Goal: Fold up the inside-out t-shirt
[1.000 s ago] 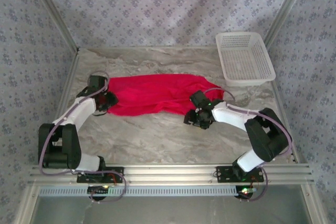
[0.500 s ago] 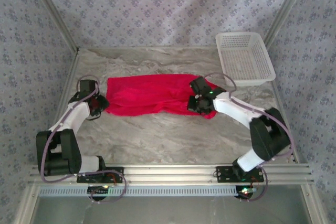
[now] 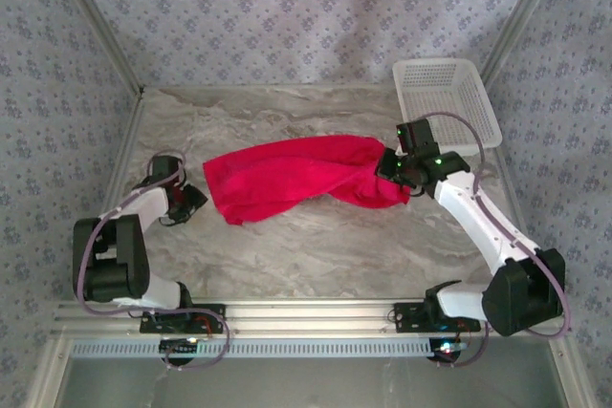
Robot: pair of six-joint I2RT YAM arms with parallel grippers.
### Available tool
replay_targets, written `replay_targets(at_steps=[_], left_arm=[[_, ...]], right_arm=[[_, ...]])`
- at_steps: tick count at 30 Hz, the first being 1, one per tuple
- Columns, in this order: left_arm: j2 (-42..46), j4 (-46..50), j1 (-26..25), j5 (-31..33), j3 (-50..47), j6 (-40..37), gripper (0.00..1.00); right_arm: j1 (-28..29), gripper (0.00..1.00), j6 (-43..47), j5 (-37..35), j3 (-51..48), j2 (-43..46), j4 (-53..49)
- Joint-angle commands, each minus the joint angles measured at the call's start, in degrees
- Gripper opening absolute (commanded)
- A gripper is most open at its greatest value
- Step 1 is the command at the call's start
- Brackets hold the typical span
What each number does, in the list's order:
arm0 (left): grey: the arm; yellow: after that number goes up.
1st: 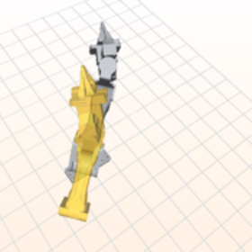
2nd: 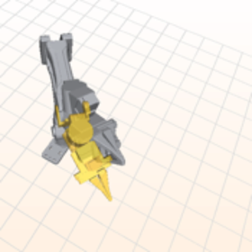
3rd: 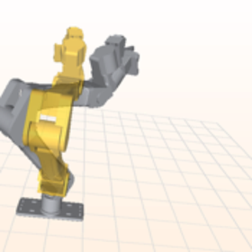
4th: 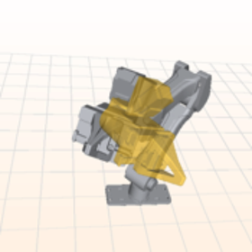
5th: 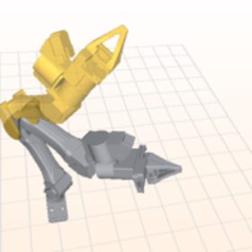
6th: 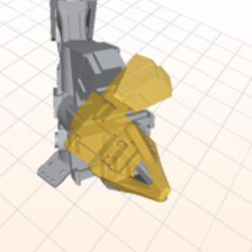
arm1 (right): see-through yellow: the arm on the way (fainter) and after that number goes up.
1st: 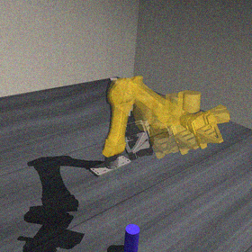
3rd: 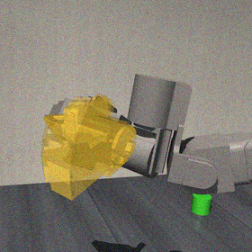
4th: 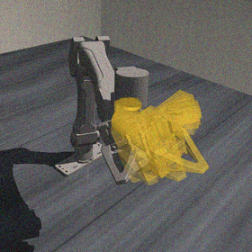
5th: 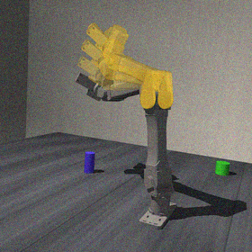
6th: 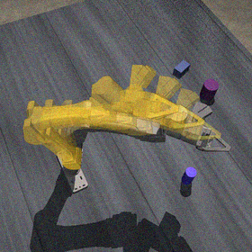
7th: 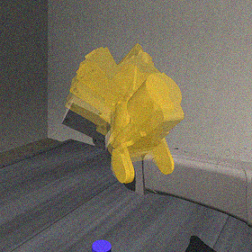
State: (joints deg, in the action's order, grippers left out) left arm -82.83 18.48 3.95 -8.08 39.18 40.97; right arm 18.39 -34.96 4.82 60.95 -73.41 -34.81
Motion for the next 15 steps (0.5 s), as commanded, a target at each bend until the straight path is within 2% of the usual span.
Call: replay_targets(at_steps=[1, 6, 15], left_arm=[[2.00, -3.79, -2.68, -5.16, -2.95, 5.27, 0.39], [9.19, -0.60, -11.63, -0.26, -4.64, 8.06, 0.43], [13.30, -0.11, -16.77, -0.65, -9.47, 14.33, 0.46]], right_arm=[[-0.16, 0.00, 1.47, 1.01, 0.10, -0.93, -0.44], [-0.33, 0.00, 1.76, 1.37, 0.22, -2.47, -0.08], [-0.46, 0.00, 1.83, 1.77, 0.66, -3.68, 0.09]])
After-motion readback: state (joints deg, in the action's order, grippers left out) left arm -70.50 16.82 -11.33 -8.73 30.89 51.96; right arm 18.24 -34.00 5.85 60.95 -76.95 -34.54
